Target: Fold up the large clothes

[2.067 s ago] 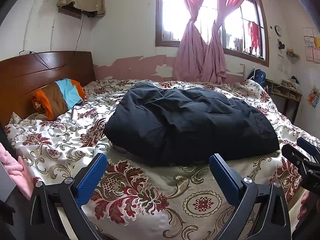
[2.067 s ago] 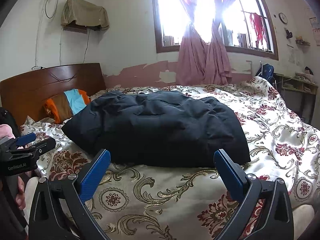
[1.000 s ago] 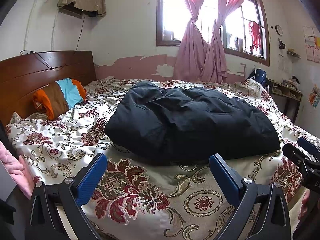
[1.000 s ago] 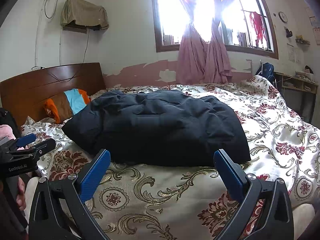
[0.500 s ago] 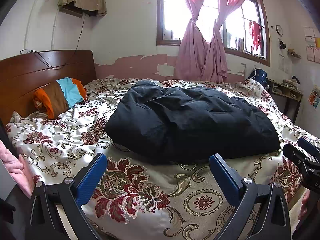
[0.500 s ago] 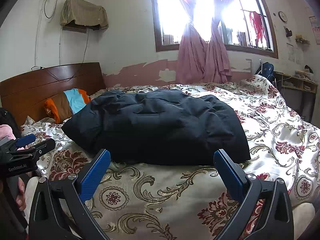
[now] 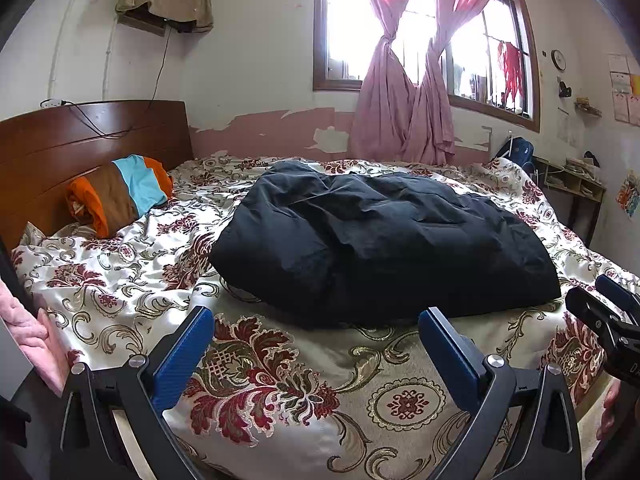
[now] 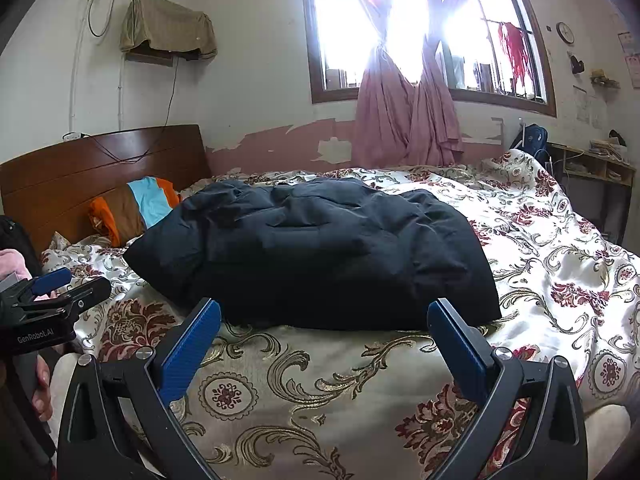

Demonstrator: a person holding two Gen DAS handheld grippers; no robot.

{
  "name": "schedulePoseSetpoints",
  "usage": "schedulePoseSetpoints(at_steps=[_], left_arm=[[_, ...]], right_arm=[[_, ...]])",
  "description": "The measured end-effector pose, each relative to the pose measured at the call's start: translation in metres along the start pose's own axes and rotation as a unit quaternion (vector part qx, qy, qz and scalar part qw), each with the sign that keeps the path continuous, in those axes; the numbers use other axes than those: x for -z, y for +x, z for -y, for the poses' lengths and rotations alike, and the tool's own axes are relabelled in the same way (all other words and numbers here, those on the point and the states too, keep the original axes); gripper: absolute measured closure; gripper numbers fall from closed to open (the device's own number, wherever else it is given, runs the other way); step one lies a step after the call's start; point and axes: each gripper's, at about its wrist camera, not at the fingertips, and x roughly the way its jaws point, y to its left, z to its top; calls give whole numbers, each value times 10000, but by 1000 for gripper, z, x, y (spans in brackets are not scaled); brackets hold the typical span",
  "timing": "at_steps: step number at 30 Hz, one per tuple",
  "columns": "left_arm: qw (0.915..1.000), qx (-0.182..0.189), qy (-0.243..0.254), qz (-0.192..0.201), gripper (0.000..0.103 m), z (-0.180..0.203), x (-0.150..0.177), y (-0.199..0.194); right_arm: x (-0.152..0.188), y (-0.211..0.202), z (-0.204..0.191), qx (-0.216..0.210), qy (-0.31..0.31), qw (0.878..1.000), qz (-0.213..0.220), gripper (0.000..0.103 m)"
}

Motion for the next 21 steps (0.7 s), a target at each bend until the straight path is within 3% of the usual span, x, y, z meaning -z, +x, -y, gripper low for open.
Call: schedulePoseSetpoints(at_steps=[21], left_arm=[[10000,4,-22,-9,0,-1,4,-1]], right_arm=[[1,-1,-1,5,4,10000,-7,2]])
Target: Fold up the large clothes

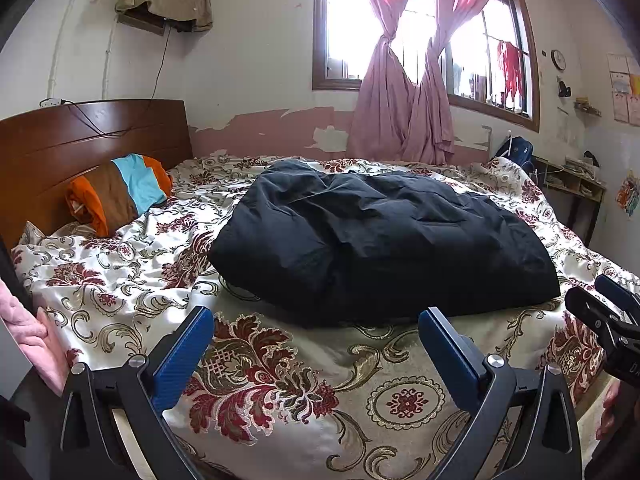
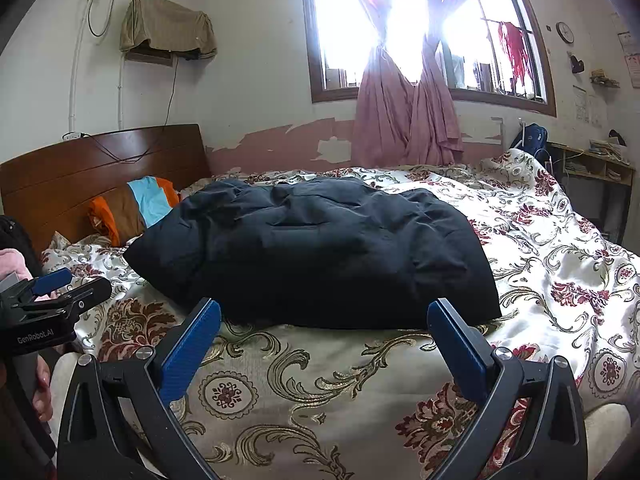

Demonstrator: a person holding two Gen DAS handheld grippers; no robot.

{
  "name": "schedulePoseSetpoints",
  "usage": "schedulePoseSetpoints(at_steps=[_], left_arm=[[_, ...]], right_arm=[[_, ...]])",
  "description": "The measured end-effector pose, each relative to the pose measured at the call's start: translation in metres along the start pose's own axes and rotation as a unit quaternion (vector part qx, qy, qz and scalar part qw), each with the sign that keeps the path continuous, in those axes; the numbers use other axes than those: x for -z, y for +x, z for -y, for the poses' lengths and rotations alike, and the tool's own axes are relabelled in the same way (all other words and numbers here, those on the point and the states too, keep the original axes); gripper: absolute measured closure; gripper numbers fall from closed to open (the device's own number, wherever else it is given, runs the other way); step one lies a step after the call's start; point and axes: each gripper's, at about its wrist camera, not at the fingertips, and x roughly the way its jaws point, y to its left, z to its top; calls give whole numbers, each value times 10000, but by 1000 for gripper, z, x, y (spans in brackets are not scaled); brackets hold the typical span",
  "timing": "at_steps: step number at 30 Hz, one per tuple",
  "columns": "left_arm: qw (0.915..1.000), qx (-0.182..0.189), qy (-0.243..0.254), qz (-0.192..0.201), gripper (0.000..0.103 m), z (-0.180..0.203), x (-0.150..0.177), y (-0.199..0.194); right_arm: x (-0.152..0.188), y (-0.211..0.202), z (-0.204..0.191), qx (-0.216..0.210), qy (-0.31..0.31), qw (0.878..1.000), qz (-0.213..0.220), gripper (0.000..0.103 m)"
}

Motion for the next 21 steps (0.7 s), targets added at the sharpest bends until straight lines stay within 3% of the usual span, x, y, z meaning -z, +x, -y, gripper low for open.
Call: schedulePoseSetpoints(at_steps=[7,12,21], left_arm=[[10000,39,-21,-3,0,0,4,0],[9995,-314,73,29,0,6,5,-2],[9996,-211,-204,43,0,-2,1,-5]], right_arm=[[0,0,0,-1,1,10000,-2,2],[0,0,0,1,-7,10000,-1,2],[1,0,-1,1,-6,10000,5,2]])
